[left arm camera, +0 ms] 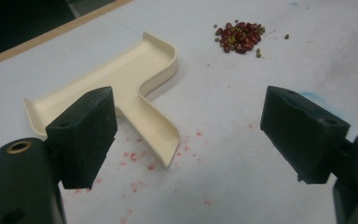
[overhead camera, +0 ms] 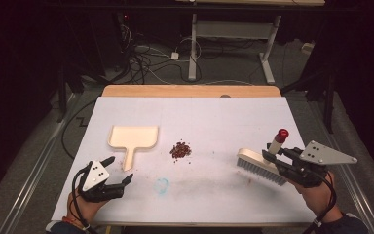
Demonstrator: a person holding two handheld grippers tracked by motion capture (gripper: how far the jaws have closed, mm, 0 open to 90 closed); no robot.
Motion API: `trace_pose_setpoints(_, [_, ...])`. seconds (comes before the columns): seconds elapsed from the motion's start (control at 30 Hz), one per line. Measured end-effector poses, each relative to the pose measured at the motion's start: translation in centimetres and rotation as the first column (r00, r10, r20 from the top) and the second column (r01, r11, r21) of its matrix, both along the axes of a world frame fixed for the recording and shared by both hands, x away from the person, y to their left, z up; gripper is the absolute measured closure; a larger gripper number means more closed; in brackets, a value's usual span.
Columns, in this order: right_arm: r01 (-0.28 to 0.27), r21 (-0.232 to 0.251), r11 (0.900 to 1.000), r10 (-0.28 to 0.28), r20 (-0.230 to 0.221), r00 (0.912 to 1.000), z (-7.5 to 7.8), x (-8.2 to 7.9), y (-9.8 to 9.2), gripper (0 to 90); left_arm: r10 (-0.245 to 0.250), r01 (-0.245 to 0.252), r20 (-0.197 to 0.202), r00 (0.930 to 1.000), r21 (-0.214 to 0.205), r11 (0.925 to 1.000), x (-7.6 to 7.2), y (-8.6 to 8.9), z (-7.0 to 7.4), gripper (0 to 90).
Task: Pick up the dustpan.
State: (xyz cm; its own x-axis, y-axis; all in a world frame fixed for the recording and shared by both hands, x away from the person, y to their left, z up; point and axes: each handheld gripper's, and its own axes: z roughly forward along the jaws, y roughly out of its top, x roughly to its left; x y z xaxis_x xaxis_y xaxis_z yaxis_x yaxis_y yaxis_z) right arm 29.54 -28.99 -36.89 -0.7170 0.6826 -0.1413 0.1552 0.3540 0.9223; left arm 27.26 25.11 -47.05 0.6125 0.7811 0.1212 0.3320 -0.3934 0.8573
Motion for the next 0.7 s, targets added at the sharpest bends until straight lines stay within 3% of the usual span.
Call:
trace_pose_setpoints(0.2, [-0.009, 0.007, 0.9999, 0.009, 0.002, 1.0000, 0.0, 0.1, 0.1, 70.7, 0.013, -0.013, 0.001, 0.9999, 0.001, 0.9999, -0.1, 0.1, 0.0, 18.4])
trace_pose_setpoints(0.27, [-0.020, 0.003, 0.9998, 0.020, 0.002, 0.9998, -0.1, 0.2, 0.3, 70.7, 0.011, -0.011, -0.017, 0.9998, 0.001, 0.9999, -0.1, 0.0, -0.3, 18.6])
trace_pose_setpoints(0.4, [-0.027, -0.011, 0.9996, 0.028, 0.012, 0.9995, 0.0, 0.3, 0.8, 70.7, 0.039, -0.036, -0.051, 0.9980, 0.048, 0.9982, -0.3, -0.3, -0.3, 20.2])
trace_pose_setpoints(0.47, [-0.031, -0.014, 0.9994, 0.031, 0.016, 0.9994, 0.0, 0.2, 0.9, 70.7, 0.096, -0.091, -0.094, 0.9909, 0.054, 0.9944, 0.0, -0.5, 0.4, 22.7])
trace_pose_setpoints(0.53, [-0.031, -0.009, 0.9995, 0.031, 0.015, 0.9994, 0.0, 0.3, 1.0, 70.7, 0.170, -0.164, -0.147, 0.9745, 0.050, 0.9852, 0.9, -0.6, 1.2, 22.8])
trace_pose_setpoints(0.57, [-0.035, -0.010, 0.9993, 0.035, 0.018, 0.9992, 0.0, 0.3, 1.1, 70.7, 0.184, -0.181, -0.167, 0.9686, 0.030, 0.9830, 1.3, -0.6, 1.5, 23.2])
trace_pose_setpoints(0.6, [-0.034, -0.012, 0.9994, 0.034, 0.015, 0.9993, -0.1, 0.4, 1.2, 70.7, 0.198, -0.195, -0.195, 0.9606, 0.032, 0.9802, 2.0, -0.7, 1.6, 23.2])
trace_pose_setpoints(0.7, [-0.028, -0.022, 0.9994, 0.028, 0.011, 0.9995, -0.2, 0.5, 1.3, 70.6, 0.221, -0.213, -0.228, 0.9482, 0.059, 0.9753, 3.6, -1.1, 1.3, 24.0])
